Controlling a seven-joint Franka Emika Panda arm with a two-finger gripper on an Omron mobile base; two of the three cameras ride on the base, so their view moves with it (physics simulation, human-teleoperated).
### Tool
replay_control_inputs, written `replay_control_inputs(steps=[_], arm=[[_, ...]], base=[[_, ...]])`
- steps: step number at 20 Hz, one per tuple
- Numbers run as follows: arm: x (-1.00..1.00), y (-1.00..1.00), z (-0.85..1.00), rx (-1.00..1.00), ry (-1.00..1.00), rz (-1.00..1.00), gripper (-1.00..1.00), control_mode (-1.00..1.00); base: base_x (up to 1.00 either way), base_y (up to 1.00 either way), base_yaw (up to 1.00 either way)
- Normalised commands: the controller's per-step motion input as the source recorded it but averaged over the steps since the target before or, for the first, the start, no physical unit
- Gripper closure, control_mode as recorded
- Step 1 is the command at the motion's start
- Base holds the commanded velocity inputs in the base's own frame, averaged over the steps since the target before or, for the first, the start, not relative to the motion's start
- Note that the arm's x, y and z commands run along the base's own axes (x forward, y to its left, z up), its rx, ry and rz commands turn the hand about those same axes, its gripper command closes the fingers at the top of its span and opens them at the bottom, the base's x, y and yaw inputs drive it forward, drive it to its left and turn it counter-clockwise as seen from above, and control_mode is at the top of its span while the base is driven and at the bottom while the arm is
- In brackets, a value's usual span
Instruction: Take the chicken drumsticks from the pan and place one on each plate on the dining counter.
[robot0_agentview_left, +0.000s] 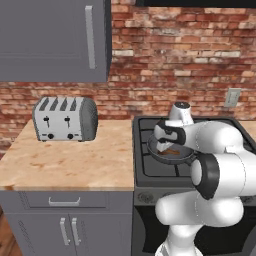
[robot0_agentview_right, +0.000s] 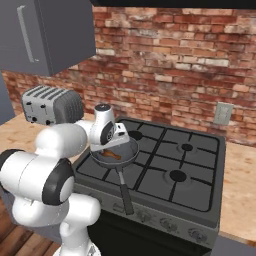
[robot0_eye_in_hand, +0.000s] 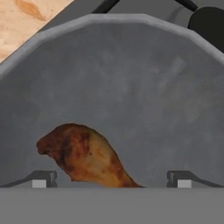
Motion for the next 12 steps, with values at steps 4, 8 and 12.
replay_control_inputs(steps=[4, 8, 12], arm=[[0.0, 0.0, -0.14, 0.0, 0.0, 0.0, -1.0, -1.0], [0.0, 0.0, -0.08, 0.0, 0.0, 0.0, -1.0, -1.0], [-0.02, 0.0, 0.0, 0.0, 0.0, 0.0, -1.0, -1.0]], base=[[0.0, 0.0, 0.0], [0.0, 0.0, 0.0], [0.0, 0.0, 0.0]])
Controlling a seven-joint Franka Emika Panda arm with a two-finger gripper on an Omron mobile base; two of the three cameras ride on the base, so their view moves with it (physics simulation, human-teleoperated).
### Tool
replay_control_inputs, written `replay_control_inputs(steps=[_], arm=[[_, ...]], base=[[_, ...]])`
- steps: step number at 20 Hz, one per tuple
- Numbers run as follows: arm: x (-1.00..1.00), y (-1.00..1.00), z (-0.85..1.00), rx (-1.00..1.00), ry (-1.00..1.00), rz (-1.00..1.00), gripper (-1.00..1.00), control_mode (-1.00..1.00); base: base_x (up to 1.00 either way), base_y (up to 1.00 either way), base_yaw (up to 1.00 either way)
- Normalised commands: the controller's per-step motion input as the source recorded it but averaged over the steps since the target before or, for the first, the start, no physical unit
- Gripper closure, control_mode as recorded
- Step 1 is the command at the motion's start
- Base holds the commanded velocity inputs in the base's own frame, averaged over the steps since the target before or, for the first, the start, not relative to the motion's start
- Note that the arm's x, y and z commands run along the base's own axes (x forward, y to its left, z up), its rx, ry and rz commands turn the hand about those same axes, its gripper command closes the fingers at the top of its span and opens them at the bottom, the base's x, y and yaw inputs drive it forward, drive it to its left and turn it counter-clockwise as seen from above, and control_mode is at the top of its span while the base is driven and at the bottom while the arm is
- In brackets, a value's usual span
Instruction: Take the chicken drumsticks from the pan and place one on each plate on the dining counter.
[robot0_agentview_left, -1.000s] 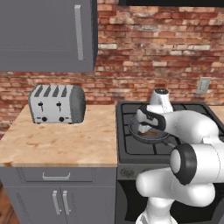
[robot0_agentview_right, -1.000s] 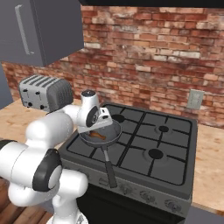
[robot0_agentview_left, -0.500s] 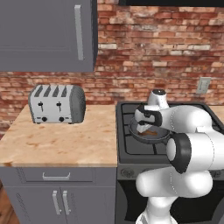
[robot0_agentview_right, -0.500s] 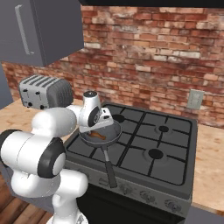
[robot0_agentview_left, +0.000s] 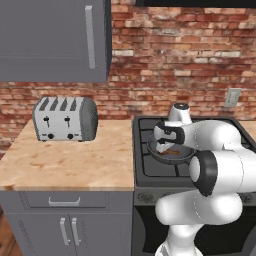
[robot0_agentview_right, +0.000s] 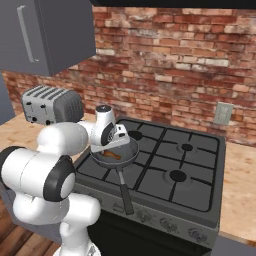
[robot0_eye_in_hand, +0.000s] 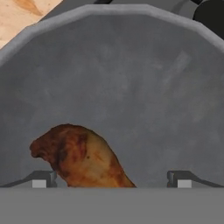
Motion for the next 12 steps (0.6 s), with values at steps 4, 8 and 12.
replay_control_inputs(steps=[4, 8, 12], arm=[[0.0, 0.0, -0.01, 0.0, 0.0, 0.0, -1.0, -1.0], [0.0, 0.0, -0.09, 0.0, 0.0, 0.0, -1.0, -1.0], [0.0, 0.0, -0.08, 0.03, 0.08, 0.0, -1.0, -1.0]], base=[[0.0, 0.0, 0.0], [0.0, 0.0, 0.0], [0.0, 0.0, 0.0]])
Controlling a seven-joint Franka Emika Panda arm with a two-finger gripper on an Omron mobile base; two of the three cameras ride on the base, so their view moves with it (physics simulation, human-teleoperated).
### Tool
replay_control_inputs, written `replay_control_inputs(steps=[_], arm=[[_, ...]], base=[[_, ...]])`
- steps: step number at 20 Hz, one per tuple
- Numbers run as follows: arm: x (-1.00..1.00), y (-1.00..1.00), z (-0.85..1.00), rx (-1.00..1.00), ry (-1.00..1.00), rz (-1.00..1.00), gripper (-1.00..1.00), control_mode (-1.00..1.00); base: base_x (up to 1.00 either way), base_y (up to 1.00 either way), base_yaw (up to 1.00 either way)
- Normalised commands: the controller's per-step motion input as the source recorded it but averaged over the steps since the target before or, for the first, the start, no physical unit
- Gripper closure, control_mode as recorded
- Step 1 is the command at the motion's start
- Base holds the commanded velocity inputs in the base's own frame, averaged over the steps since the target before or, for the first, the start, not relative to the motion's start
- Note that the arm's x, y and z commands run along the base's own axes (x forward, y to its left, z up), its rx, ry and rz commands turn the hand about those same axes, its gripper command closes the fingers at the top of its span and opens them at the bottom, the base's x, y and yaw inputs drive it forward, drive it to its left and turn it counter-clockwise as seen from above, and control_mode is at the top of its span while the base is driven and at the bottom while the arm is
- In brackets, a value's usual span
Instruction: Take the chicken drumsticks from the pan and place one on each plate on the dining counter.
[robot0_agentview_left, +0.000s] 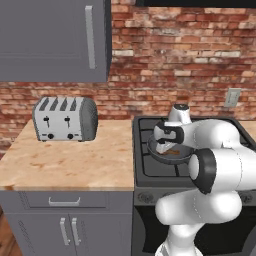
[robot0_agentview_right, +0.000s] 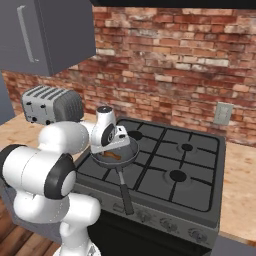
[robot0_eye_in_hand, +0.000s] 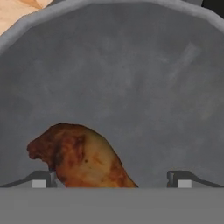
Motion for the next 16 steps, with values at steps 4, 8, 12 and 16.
replay_control_inputs(steps=[4, 8, 12, 16], arm=[[0.0, 0.0, -0.02, 0.06, 0.09, 0.0, -1.0, -1.0], [0.02, 0.0, -0.09, 0.03, 0.06, 0.0, -1.0, -1.0], [0.03, 0.0, -0.15, 0.0, 0.08, 0.0, -1.0, -1.0], [-0.12, 0.0, -0.09, 0.0, 0.01, 0.0, -1.0, -1.0]], base=[[0.0, 0.0, 0.0], [0.0, 0.0, 0.0], [0.0, 0.0, 0.0], [0.0, 0.0, 0.0]])
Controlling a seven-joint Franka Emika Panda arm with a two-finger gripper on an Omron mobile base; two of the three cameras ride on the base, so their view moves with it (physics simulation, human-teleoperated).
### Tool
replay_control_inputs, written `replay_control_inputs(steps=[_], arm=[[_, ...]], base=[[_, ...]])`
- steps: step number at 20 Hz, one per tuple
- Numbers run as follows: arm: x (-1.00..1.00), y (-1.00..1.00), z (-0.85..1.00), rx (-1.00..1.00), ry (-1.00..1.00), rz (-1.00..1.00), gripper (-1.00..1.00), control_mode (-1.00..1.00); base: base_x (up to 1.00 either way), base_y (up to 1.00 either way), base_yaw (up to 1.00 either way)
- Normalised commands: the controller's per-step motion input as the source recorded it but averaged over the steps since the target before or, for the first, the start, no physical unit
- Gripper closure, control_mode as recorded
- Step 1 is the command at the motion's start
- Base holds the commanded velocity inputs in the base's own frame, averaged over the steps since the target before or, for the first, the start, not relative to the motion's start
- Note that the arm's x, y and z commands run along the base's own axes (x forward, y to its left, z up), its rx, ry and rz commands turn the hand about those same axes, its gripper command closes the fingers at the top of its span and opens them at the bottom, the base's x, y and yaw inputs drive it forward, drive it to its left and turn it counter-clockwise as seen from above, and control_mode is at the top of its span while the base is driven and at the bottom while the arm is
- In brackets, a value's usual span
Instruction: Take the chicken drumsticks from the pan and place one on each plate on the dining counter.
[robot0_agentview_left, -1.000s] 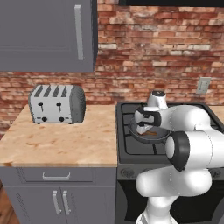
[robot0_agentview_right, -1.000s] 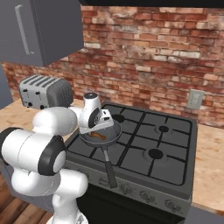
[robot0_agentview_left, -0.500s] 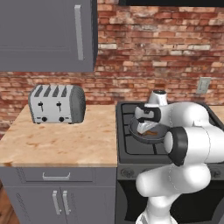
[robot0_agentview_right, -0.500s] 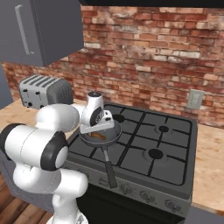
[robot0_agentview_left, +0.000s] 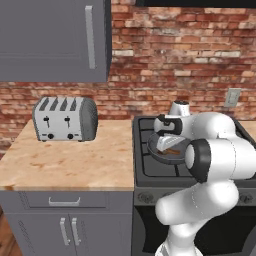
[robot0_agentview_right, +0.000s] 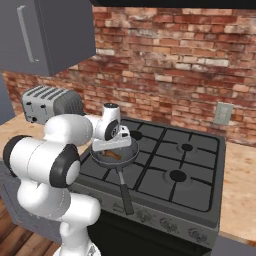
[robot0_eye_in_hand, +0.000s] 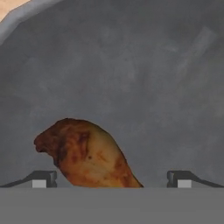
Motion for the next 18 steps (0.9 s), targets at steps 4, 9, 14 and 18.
replay_control_inputs(steps=[4, 9, 14, 18], arm=[[-0.22, 0.0, -0.01, 0.0, 0.0, 0.0, -1.0, -1.0], [-0.27, 0.0, 0.0, 0.0, 0.0, 0.0, -1.0, -1.0], [-0.13, 0.0, 0.0, 0.0, 0.0, 0.0, -1.0, -1.0], [0.23, 0.0, 0.0, 0.0, 0.0, 0.0, -1.0, -1.0]], base=[[0.0, 0.0, 0.0], [0.0, 0.0, 0.0], [0.0, 0.0, 0.0], [0.0, 0.0, 0.0]])
